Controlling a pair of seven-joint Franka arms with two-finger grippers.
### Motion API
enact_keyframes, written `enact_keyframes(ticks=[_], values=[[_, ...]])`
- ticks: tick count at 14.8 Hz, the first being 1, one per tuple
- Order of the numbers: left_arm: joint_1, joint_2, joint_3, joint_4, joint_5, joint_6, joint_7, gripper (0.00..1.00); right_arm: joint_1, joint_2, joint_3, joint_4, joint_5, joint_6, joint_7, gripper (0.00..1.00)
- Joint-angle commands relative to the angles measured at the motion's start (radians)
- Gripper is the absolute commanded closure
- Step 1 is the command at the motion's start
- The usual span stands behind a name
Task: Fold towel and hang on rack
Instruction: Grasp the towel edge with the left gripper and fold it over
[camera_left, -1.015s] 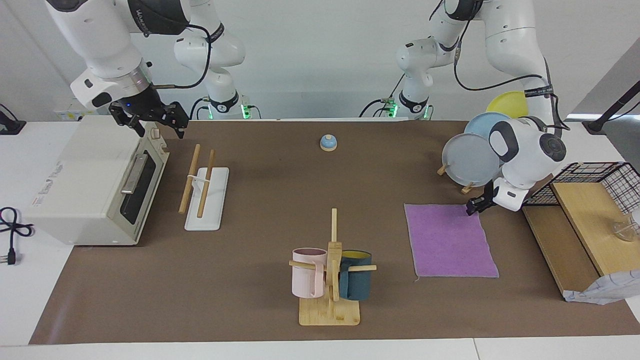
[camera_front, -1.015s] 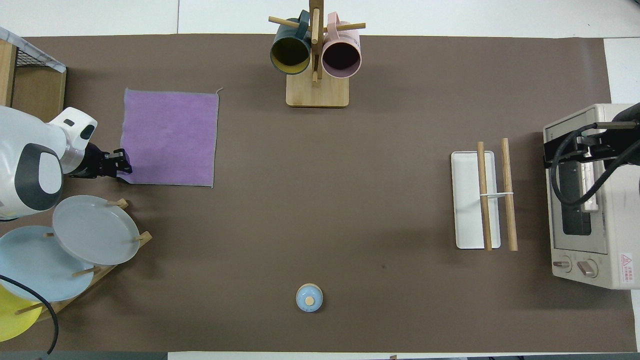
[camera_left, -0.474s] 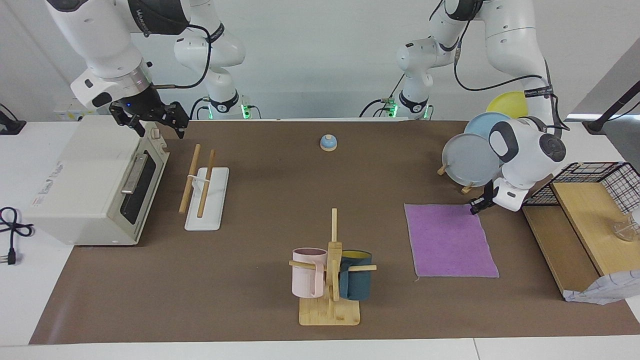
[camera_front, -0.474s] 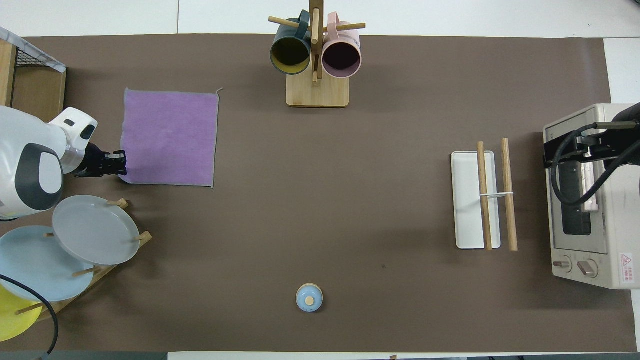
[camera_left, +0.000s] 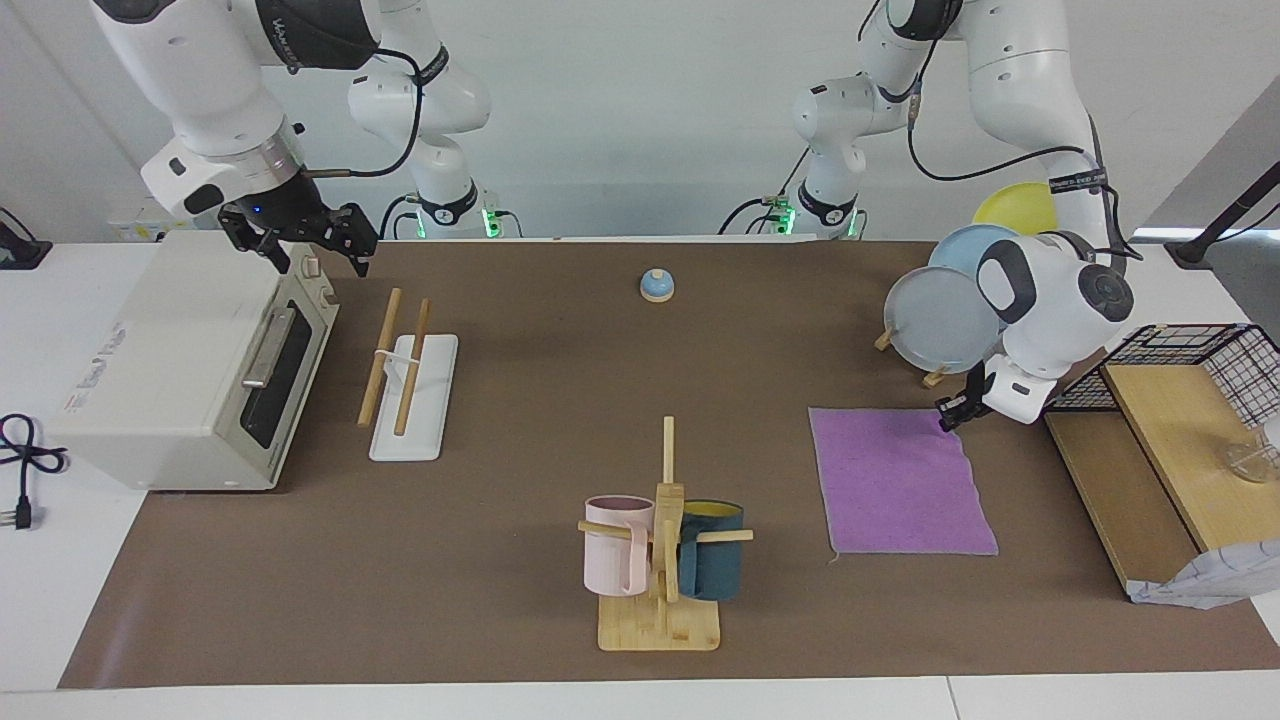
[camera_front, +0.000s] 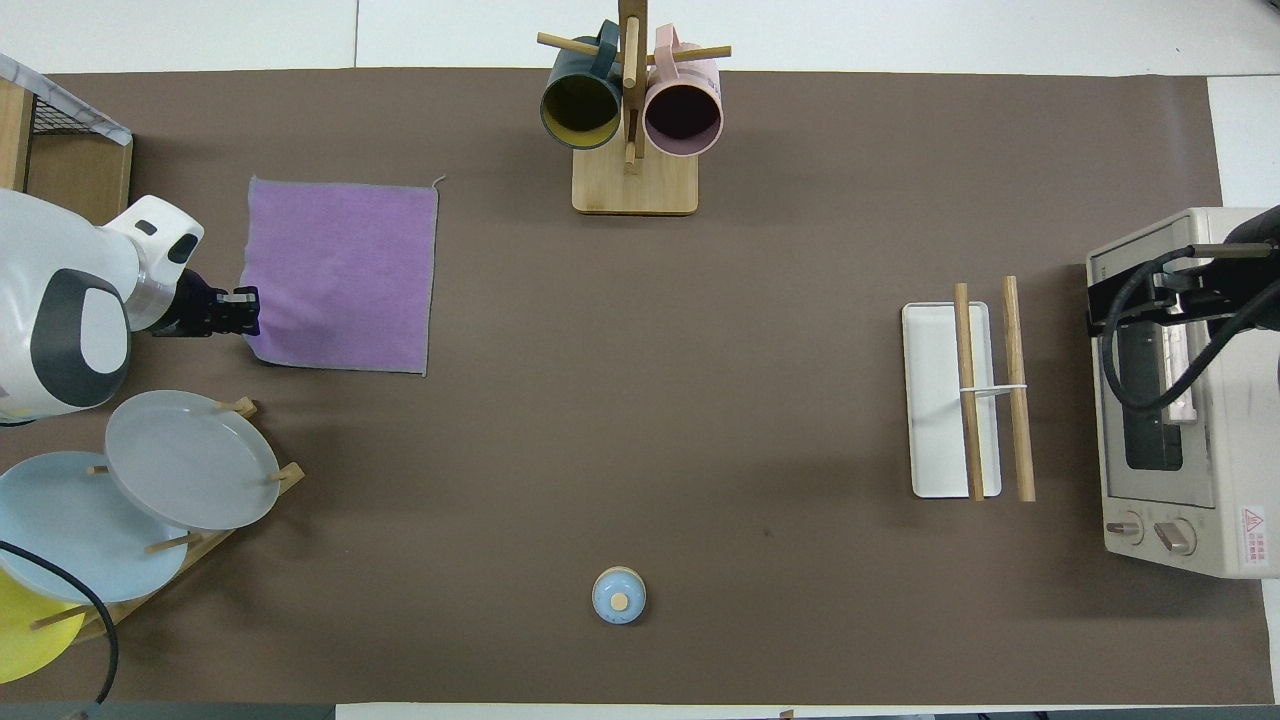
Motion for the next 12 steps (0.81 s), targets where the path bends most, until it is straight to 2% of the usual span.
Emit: enact_keyframes(ticks=[1,3,6,9,12], values=[[-0.106,-0.028,0.003,0.082,0.106,-0.121,0.014,1.00,-0.007,-0.015,0.000,-0.012,0.014,-0.008,-0.020,0.00],[-0.253,-0.039,0.003,0.068,0.261,-0.111,0.009,1.00,-0.007,-0.015,0.000,-0.012,0.014,-0.008,-0.020,0.00],[-0.395,-0.036,0.003,0.004,0.374,-0.097,0.005,1.00,-0.007,-0.015,0.000,-0.012,0.014,-0.008,-0.020,0.00],[-0.421,-0.024,0.003,-0.080,0.382,0.003,-0.067,1.00,-0.007,-0.015,0.000,-0.012,0.014,-0.008,-0.020,0.00],[-0.414,-0.024,0.000,-0.087,0.378,0.006,-0.086,1.00,-0.007,-0.015,0.000,-0.012,0.014,-0.008,-0.020,0.00]])
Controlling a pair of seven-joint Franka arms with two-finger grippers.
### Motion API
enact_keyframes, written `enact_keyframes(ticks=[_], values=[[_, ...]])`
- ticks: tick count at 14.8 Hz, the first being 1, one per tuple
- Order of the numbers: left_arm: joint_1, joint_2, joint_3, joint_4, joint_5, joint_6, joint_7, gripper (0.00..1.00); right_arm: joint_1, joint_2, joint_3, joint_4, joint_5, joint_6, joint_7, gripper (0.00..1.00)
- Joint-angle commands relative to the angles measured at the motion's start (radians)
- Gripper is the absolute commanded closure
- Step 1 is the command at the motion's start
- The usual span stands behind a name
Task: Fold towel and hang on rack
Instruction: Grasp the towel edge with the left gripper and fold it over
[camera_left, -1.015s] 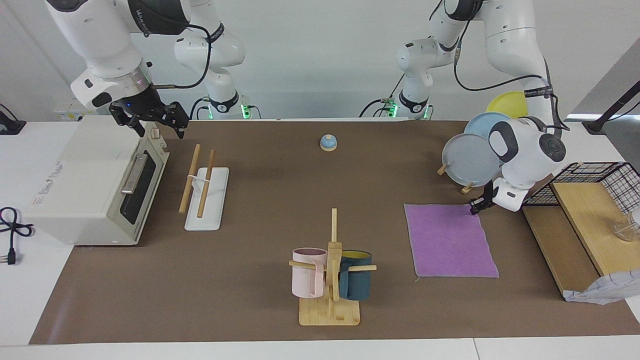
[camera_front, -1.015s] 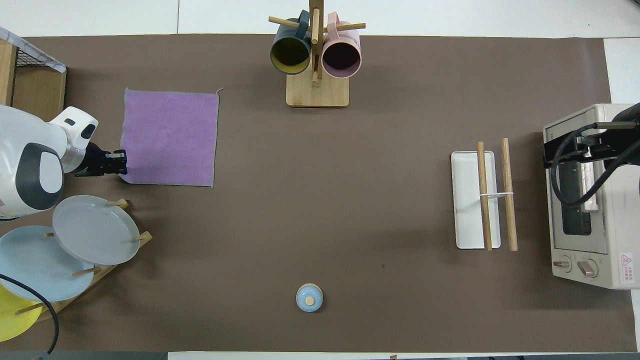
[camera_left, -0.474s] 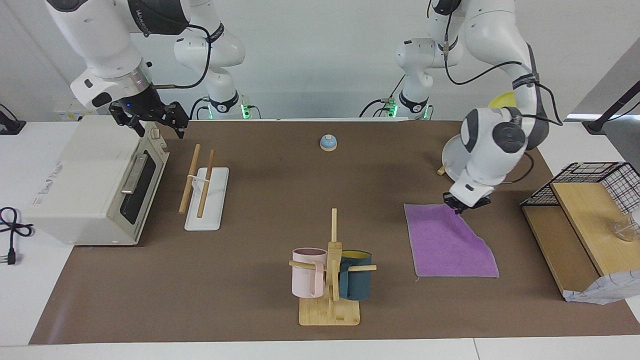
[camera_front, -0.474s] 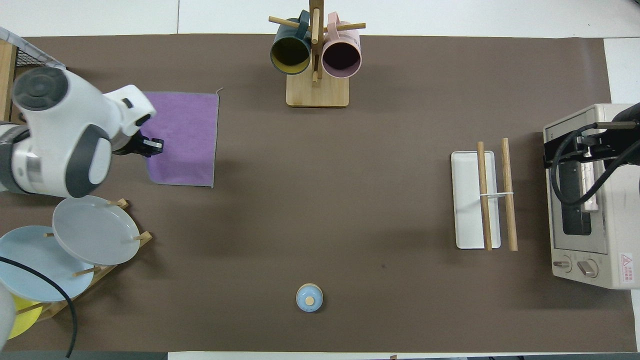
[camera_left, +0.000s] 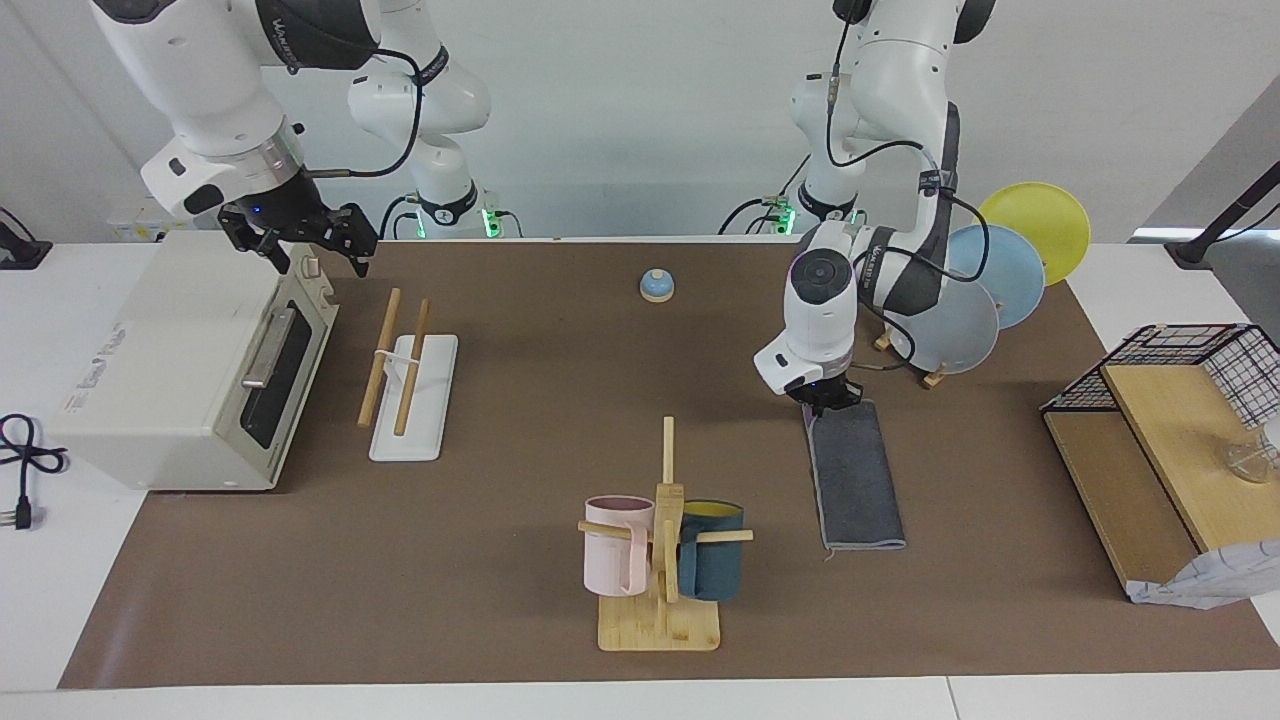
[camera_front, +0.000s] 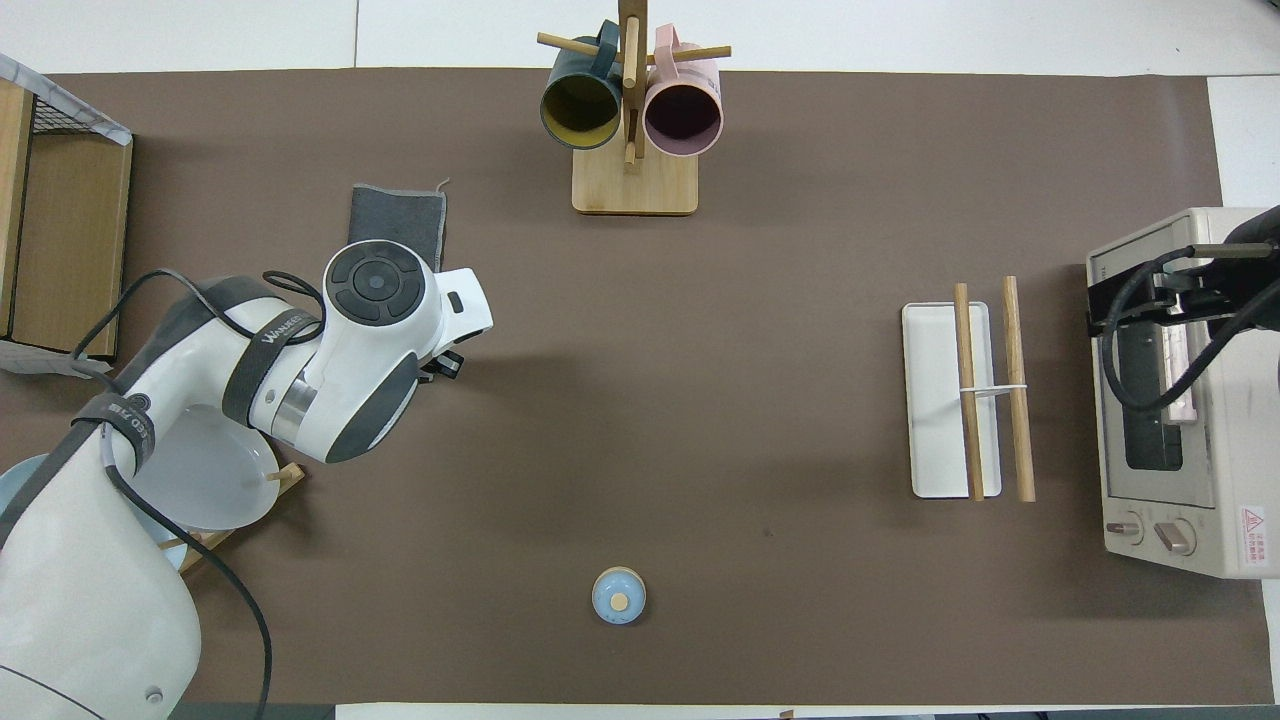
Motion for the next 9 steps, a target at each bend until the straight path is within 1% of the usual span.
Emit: enact_keyframes(ticks=[1,2,3,4,6,7,9], values=[[0.014,-0.016,0.007,-0.020,0.018,0.023,-0.039,1.00,-0.007,-0.015,0.000,-0.012,0.014,-0.008,-0.020,0.00],[0.013,-0.017,0.007,-0.020,0.013,0.019,-0.045,0.86,-0.007,-0.015,0.000,-0.012,0.014,-0.008,-0.020,0.00],[0.014,-0.019,0.005,-0.020,0.012,0.019,-0.044,0.29,-0.007,-0.015,0.000,-0.012,0.014,-0.008,-0.020,0.00],[0.016,-0.022,0.005,-0.018,0.007,0.019,-0.044,0.00,-0.007,-0.015,0.000,-0.012,0.014,-0.008,-0.020,0.00],[0.019,-0.030,0.007,-0.017,-0.037,0.013,-0.044,0.00,-0.007,-0.015,0.000,-0.012,0.014,-0.008,-0.020,0.00],[0.022,-0.042,0.007,-0.015,-0.040,0.000,-0.040,0.00,-0.007,-0.015,0.000,-0.012,0.014,-0.008,-0.021,0.00],[0.051,-0.063,0.007,0.000,-0.078,-0.038,-0.030,0.00,-0.007,-0.015,0.000,-0.012,0.014,-0.008,-0.020,0.00]])
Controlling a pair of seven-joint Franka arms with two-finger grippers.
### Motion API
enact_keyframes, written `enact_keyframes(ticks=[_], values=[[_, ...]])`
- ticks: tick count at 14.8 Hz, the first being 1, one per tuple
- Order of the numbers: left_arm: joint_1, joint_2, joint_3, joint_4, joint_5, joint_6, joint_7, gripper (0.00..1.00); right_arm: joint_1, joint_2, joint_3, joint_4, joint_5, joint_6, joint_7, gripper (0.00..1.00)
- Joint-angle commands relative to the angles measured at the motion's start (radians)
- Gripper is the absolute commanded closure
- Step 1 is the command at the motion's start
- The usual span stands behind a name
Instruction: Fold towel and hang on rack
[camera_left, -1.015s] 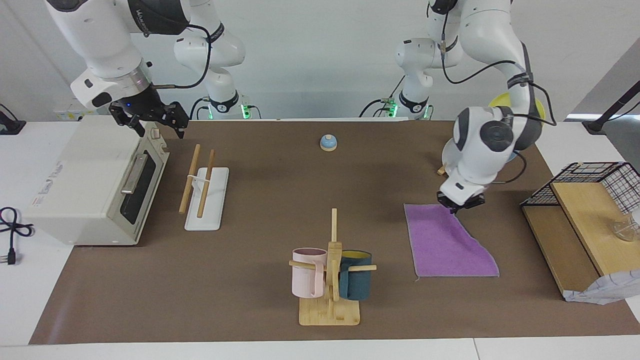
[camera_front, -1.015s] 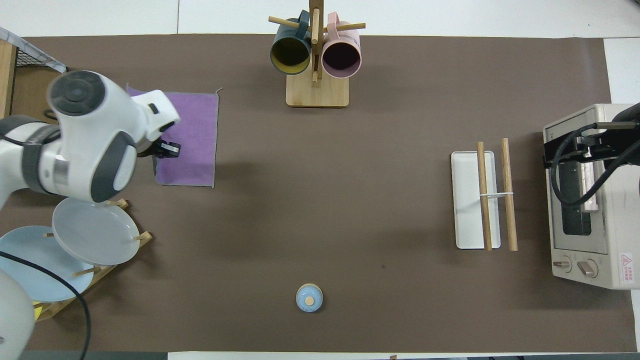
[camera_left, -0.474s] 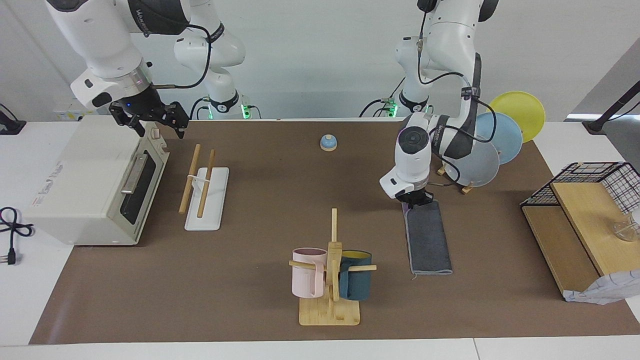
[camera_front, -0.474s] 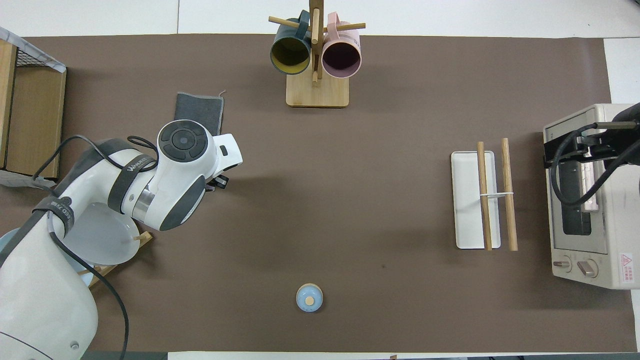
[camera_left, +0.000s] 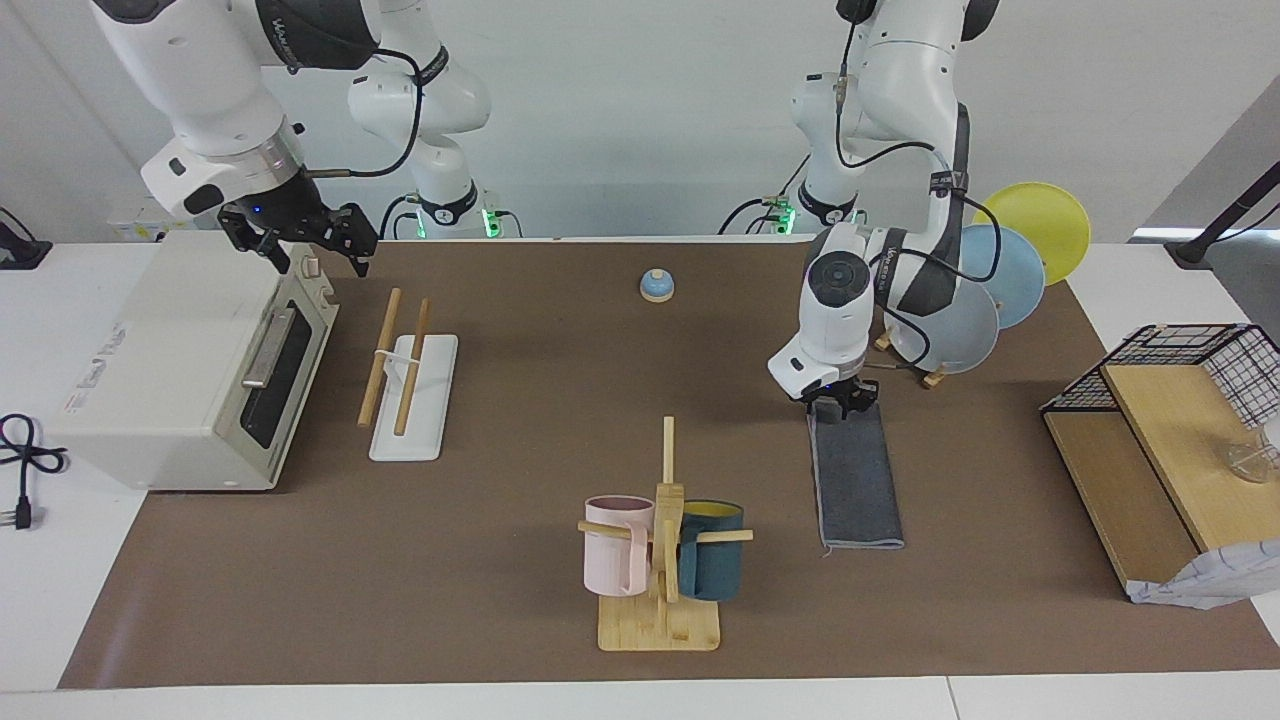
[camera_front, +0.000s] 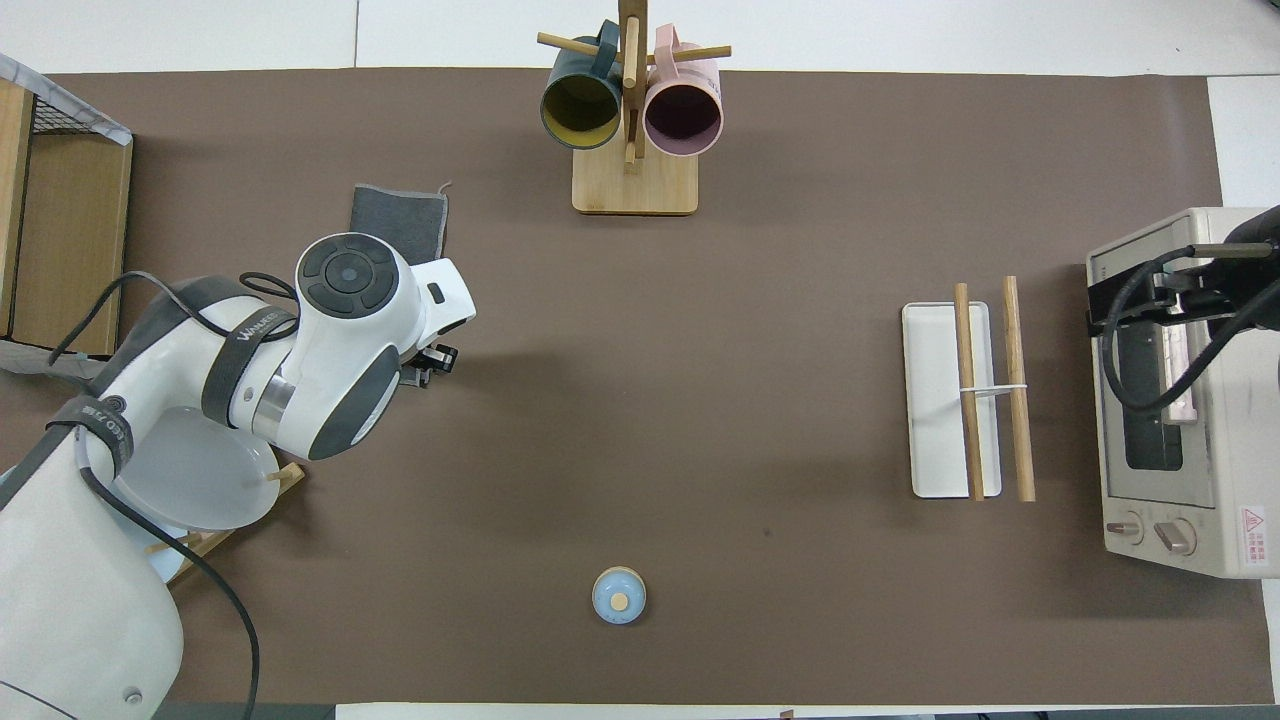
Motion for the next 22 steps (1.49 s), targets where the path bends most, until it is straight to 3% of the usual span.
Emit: enact_keyframes(ticks=[1,5,11,17,22], values=[[0.045,-0.055,0.000,0.008,-0.078,-0.035,0.014,0.00,-0.007,-0.015,0.000,-0.012,0.014,-0.008,-0.020,0.00],[0.134,-0.052,0.000,0.059,-0.217,-0.028,0.073,0.00,-0.007,-0.015,0.000,-0.012,0.014,-0.008,-0.020,0.00],[0.287,-0.043,0.000,0.050,-0.504,0.028,0.297,0.00,-0.007,-0.015,0.000,-0.012,0.014,-0.008,-0.020,0.00],[0.301,0.055,-0.001,0.048,-0.579,0.134,0.340,0.00,0.004,-0.015,0.003,-0.012,0.014,-0.008,-0.021,0.00],[0.297,0.074,-0.001,0.048,-0.601,0.153,0.340,0.04,-0.009,-0.015,0.000,-0.012,0.014,-0.008,-0.020,0.00]])
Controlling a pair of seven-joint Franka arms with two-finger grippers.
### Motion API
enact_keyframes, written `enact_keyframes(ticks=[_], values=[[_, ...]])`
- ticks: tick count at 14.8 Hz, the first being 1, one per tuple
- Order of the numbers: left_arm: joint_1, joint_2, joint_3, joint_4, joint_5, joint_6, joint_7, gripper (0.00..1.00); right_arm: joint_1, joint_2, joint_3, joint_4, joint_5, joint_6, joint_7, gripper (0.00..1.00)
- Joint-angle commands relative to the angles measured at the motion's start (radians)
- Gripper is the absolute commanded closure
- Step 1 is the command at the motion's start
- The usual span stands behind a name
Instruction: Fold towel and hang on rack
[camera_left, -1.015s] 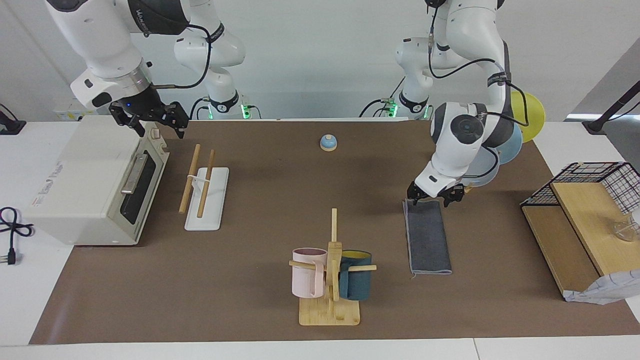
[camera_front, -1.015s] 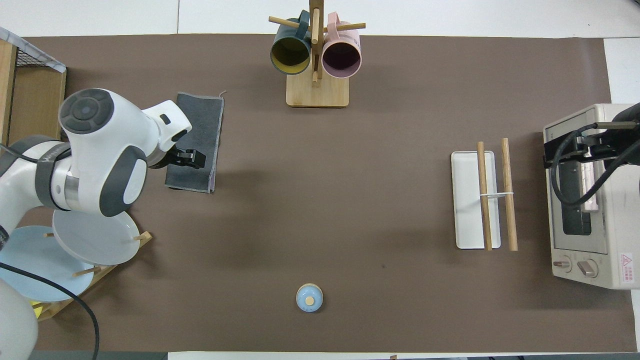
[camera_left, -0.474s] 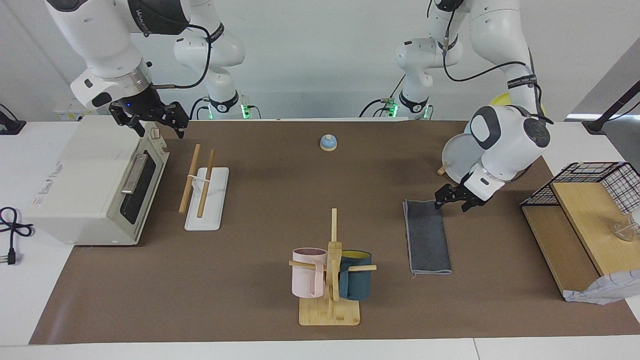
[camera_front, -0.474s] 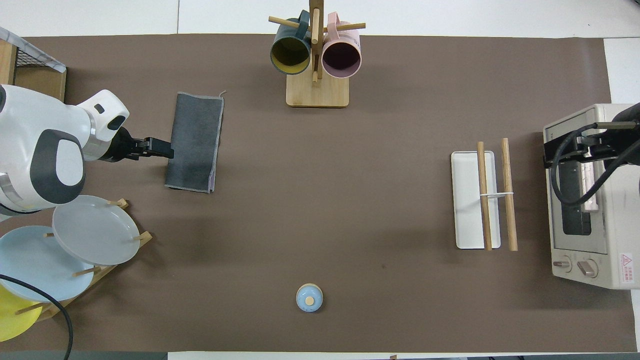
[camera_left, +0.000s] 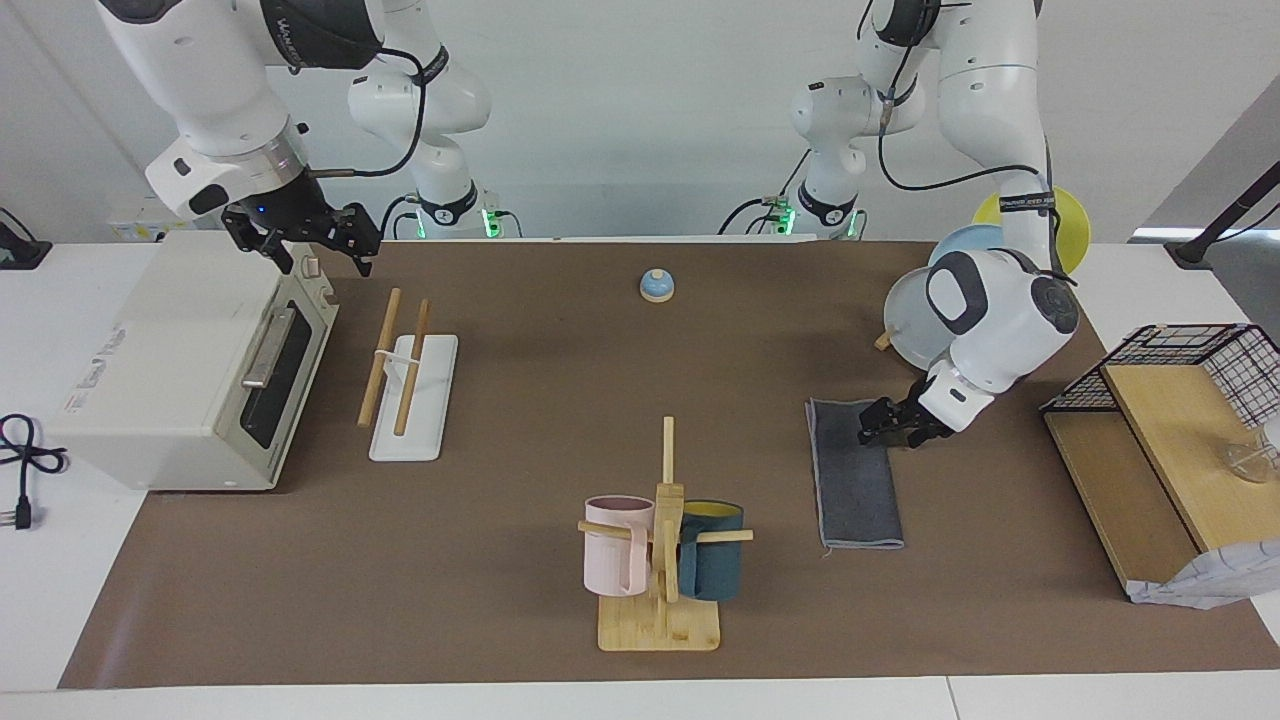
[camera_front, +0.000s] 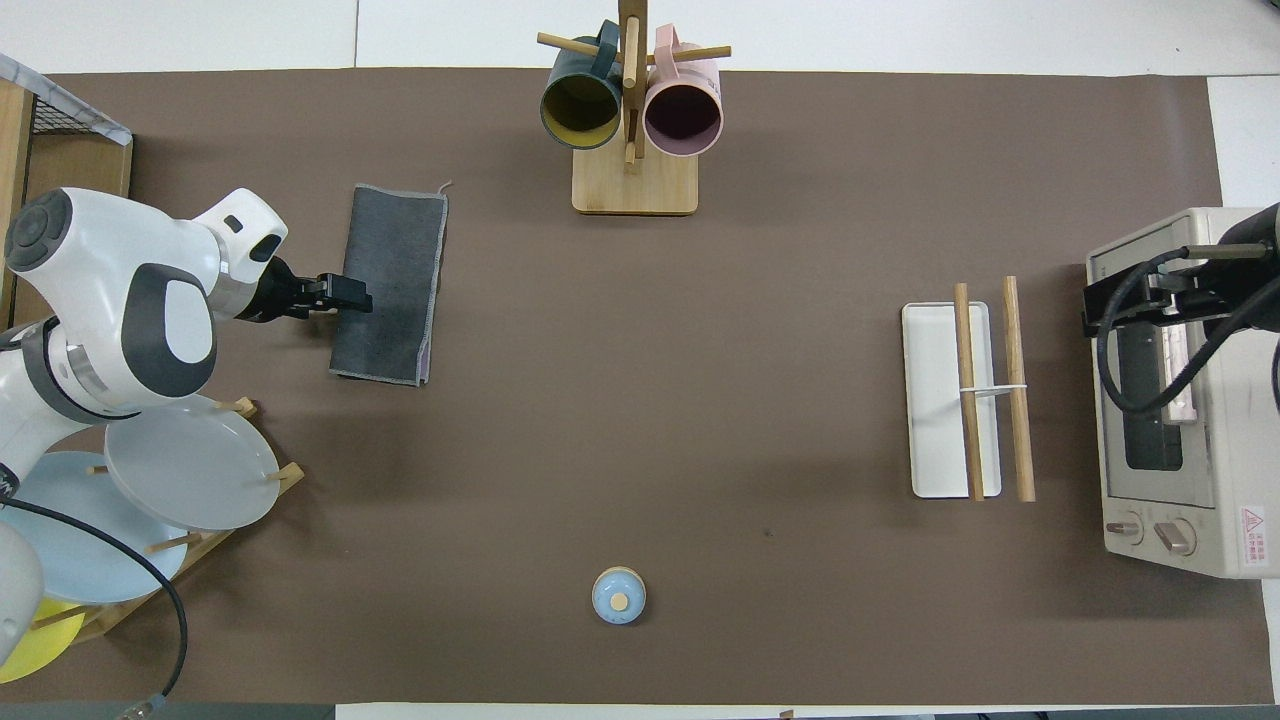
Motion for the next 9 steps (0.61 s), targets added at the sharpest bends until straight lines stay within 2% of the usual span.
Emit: enact_keyframes(ticks=[1,9], values=[[-0.006,0.002,0.004,0.001,-0.035,0.014,0.020,0.05,-0.012,-0.015,0.001,-0.012,0.014,-0.008,-0.020,0.00],[-0.012,0.002,0.004,-0.008,-0.045,0.008,0.018,0.12,-0.010,-0.015,0.001,-0.012,0.014,-0.008,-0.021,0.00]])
